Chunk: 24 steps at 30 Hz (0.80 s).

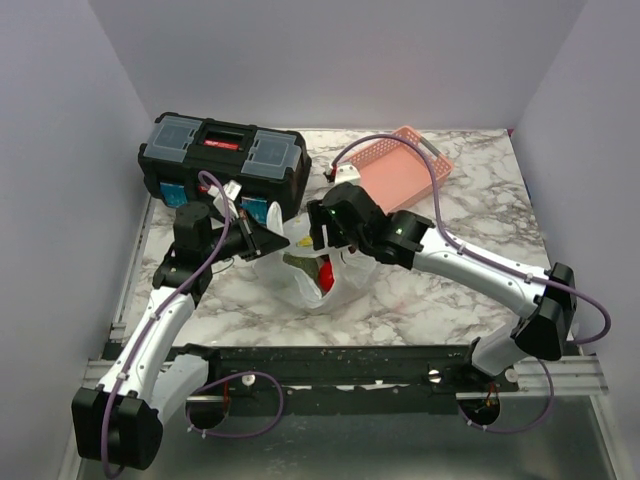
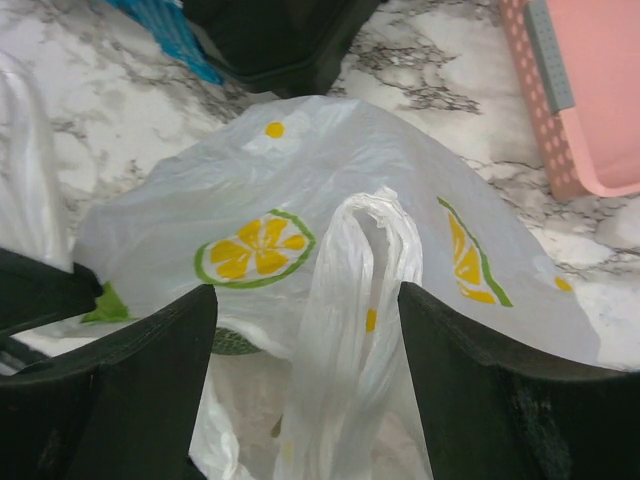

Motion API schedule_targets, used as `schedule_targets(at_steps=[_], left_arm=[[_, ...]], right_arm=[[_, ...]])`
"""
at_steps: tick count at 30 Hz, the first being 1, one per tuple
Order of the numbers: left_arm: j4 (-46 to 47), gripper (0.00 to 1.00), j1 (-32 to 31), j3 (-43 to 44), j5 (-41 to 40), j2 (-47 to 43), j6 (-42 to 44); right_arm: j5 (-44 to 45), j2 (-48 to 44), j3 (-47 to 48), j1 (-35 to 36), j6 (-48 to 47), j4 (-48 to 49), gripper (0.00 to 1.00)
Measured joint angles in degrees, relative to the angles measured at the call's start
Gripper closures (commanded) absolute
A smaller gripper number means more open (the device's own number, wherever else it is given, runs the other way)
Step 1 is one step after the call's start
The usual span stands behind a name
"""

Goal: Take the fake fruits out of the plastic bag

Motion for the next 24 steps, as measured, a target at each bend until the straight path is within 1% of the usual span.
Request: schedule_targets(at_steps=[8,10,11,14,16,17,19,21,24], left_arm=[[-0.42,1.0,0.0,0.0,-0.02,0.7,1.44],[-0.55,1.0,-0.02,0.0,-0.02,0.81,1.7],[-0.61,1.0,-0.02,0.0,-0.02,0.81,1.88],[-1.25,1.0,-0.02,0.04,-0.04,1.05,2.58],[-1.55,1.0,-0.07,0.09,-0.04,1.79,2.97],[-1.77,1.0,-0.11,0.15,-0.04,2.23,3.15],[-1.88,1.0,-0.15,0.15,-0.07,2.84,3.21],[-1.86,1.0,-0.28,0.15,-0.13,3.37,3.19],[-1.88,1.0,-0.39,0.5,-0.31,3.96,3.15]], right_arm=[[6.6,1.14,1.07,0.07,-2.86,-2.95,0.19],[6.82,1.25,1.25,0.07,-3.15,-2.91,0.2],[6.8,1.53,1.29,0.07,-3.15,-2.91,0.22],[6.67,3.93,1.88,0.07,-3.15,-2.91,0.34],[6.36,6.49,2.29,0.13,-3.1,-2.64,0.44],[6.08,7.54,2.29,0.2,-3.28,-2.62,0.53],[5.6,8.94,2.27,0.39,-3.56,-2.54,0.67],[5.42,9.31,2.23,0.57,-3.89,-2.4,0.85],[5.66,8.07,1.62,0.61,-4.72,-0.72,0.99]])
